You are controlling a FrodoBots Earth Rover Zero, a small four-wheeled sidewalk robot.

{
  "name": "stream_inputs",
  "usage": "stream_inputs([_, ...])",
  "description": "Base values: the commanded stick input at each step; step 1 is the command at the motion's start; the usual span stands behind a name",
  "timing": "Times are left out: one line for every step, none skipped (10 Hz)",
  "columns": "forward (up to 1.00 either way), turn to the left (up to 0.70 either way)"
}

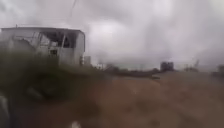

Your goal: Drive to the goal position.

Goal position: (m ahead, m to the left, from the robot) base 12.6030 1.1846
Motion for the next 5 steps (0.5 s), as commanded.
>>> stream_inputs([0.0, 0.0])
stream_inputs([0.0, 0.0])
stream_inputs([0.0, 0.0])
stream_inputs([0.0, 0.0])
stream_inputs([0.7, 0.0])
